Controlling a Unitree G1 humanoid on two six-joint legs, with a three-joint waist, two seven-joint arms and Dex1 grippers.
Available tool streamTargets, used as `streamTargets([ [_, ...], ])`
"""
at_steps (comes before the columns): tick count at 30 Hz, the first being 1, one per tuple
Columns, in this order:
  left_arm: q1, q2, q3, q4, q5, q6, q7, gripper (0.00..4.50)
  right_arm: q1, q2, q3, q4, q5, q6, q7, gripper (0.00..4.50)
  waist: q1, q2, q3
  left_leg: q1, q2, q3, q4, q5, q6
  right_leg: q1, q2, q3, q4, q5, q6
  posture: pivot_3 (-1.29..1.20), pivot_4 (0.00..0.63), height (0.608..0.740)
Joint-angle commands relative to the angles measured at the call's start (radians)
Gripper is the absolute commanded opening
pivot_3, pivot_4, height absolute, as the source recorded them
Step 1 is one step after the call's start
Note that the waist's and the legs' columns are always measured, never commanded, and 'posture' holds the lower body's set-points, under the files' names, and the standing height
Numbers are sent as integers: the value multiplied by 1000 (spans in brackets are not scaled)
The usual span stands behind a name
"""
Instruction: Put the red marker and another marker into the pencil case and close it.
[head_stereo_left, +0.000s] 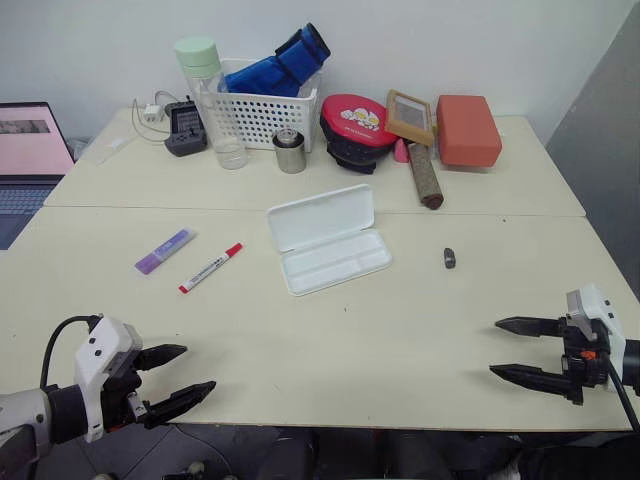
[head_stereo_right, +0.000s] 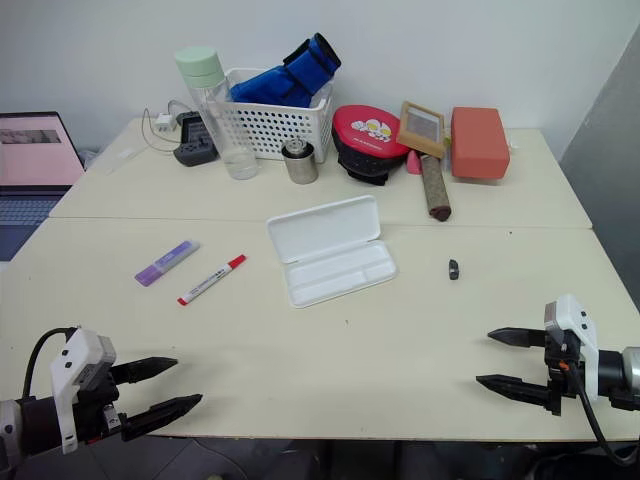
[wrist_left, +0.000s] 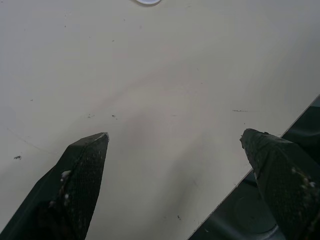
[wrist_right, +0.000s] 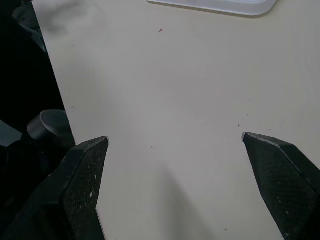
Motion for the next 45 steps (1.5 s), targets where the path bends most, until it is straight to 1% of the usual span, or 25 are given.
streamTargets([
  [1,-2,4,29,-31,-10,0,0,4500,-12,-15,-27,-20,7,-1,-2,4490,0,0,0,0,0,0,0,0,0,0,0,0,0,0,0,0,150,740],
  [19,-18,2,12,-26,-7,9,18,4500,-62,-14,-7,-10,11,11,-8,4490,1,0,0,0,1,3,0,0,0,0,0,0,0,0,0,0,150,740],
  [32,-26,2,7,-40,-19,18,26,4500,-63,-10,-3,-32,20,23,-7,4490,1,0,0,0,2,7,0,0,0,0,0,1,0,0,0,0,150,740],
  [34,-62,2,-13,-46,-33,31,44,4500,-65,-7,-8,-44,32,28,-8,4490,2,0,0,0,2,7,0,0,0,0,0,1,0,0,0,0,150,740],
  [37,-148,5,-60,-56,-74,66,73,4500,-99,0,-27,-64,94,61,-15,4490,3,0,0,0,2,7,0,0,0,0,0,1,0,0,0,0,150,740],
  [38,-202,-4,-91,-58,-95,83,96,4500,-130,2,-30,-71,123,78,-30,4490,3,0,0,0,2,7,0,0,0,0,0,1,0,0,0,0,150,740],
  [41,-389,-41,-246,-61,-107,112,164,4500,-218,-8,-42,-99,186,111,-67,4490,3,1,1,1,2,7,0,0,0,0,1,4,0,1,1,0,150,740],
  [44,-518,-68,-376,-25,-58,116,195,4500,-256,-27,-49,-117,187,111,-72,4490,2,0,1,2,2,9,1,0,0,0,4,9,0,2,4,0,150,740],
  [45,-577,-87,-433,2,-30,105,209,4500,-275,-34,-51,-120,185,105,-77,4490,2,-1,1,3,3,10,1,-1,1,0,9,12,0,3,4,0,150,740],
])
